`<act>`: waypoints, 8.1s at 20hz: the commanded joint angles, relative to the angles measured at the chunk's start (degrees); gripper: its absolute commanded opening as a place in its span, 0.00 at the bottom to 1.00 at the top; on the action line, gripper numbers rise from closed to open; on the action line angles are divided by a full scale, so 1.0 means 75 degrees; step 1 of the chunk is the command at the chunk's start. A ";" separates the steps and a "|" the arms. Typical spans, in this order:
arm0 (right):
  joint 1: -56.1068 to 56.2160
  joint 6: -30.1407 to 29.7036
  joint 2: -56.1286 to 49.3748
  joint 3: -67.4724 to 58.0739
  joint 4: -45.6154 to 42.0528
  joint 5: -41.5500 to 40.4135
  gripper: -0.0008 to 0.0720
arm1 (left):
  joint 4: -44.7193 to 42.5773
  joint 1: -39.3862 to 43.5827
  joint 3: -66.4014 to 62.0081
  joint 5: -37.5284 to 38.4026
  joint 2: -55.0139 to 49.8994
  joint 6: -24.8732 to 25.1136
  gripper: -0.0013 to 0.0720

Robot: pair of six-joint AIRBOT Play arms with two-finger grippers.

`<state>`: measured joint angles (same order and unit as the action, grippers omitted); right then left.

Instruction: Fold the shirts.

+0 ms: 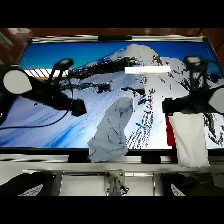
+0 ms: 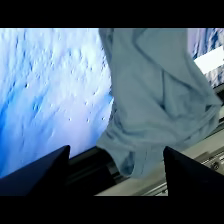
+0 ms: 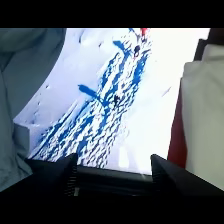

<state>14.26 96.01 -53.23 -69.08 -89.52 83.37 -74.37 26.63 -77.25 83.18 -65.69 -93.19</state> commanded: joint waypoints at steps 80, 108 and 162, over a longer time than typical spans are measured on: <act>-0.0822 -0.2999 -0.3561 -0.2122 0.4552 -0.5493 0.10 | -0.3209 -0.1510 0.1851 -0.1888 0.1376 -0.1218 0.07; -0.2538 -0.1454 -0.4436 -0.1099 0.2859 -0.1390 0.71 | -0.0761 -0.4170 0.3552 -0.3267 -0.0656 0.3893 0.83; -0.1824 -0.2285 -0.0924 -0.5007 0.2821 -0.4194 0.10 | 0.1014 -0.4173 -0.3958 -0.5036 0.1947 0.1719 0.07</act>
<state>0.73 81.82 -68.88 -95.50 -67.57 63.70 -69.56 -4.67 -93.62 55.16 -56.84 -73.82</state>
